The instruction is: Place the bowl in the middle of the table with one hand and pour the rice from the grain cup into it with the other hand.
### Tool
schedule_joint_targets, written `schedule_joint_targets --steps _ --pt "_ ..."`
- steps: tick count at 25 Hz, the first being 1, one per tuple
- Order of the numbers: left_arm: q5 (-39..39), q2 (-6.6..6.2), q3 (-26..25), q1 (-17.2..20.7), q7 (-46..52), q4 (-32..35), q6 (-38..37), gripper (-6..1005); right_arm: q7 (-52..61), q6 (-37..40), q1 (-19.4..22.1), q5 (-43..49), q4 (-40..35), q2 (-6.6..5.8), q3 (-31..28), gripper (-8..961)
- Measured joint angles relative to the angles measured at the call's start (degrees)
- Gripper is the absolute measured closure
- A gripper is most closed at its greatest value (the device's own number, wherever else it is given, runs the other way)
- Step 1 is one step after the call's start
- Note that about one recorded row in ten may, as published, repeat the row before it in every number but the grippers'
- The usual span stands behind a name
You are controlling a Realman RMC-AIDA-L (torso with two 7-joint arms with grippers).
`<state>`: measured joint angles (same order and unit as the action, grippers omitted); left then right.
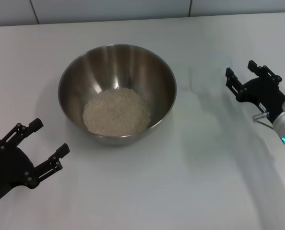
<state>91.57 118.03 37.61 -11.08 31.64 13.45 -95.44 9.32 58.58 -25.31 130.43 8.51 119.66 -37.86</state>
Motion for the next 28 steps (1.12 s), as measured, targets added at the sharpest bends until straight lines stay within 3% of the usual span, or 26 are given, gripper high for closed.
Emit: schedule_joint_targets --steps 19,28 --pt "0.1 -0.06 -0.1 0.5 0.0 0.0 -0.1 151 1.6 14.6 7.5 0.0 0.5 -0.40 5.2 329" --pt "-0.1 -0.09 -0.1 0.5 0.0 0.3 -0.2 151 3.1 21.2 8.5 0.0 -0.1 -0.38 7.8 329"
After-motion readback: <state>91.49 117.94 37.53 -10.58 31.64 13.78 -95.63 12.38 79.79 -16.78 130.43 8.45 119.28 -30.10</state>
